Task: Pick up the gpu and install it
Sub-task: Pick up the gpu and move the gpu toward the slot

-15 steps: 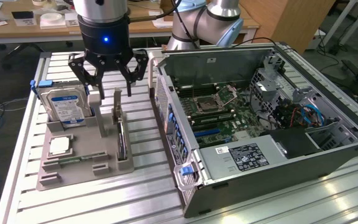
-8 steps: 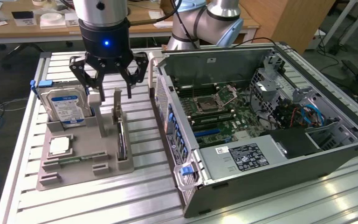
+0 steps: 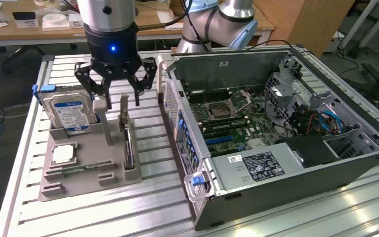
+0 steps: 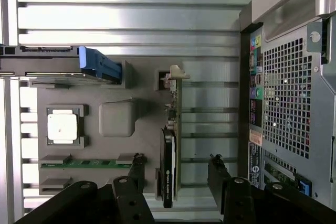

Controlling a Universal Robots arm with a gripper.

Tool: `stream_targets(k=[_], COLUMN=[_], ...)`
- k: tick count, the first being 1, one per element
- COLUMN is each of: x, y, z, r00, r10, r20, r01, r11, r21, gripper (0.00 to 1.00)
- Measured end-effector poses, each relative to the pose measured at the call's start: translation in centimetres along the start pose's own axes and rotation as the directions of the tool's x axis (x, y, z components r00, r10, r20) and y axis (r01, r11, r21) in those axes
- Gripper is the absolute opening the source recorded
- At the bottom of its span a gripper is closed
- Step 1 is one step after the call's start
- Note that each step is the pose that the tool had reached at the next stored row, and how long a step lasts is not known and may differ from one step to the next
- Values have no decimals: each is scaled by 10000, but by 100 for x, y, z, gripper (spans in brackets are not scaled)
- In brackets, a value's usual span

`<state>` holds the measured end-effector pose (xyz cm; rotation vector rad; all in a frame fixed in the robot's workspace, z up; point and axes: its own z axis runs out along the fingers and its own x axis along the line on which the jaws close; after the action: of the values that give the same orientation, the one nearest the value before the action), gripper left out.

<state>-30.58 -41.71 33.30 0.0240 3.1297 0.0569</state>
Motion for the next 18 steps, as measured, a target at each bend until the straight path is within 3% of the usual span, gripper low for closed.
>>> stream_targets(k=[5, 10, 18], x=[0, -4, -15], y=[-4, -14, -109], z=[46, 121, 194], r00=[10000, 9999, 9999], r10=[0, 5, 6], r20=[-7, -160, -163], r01=[0, -5, -6], r11=[10000, 10000, 10000], r21=[1, 3, 5], gripper=[60, 60, 60])
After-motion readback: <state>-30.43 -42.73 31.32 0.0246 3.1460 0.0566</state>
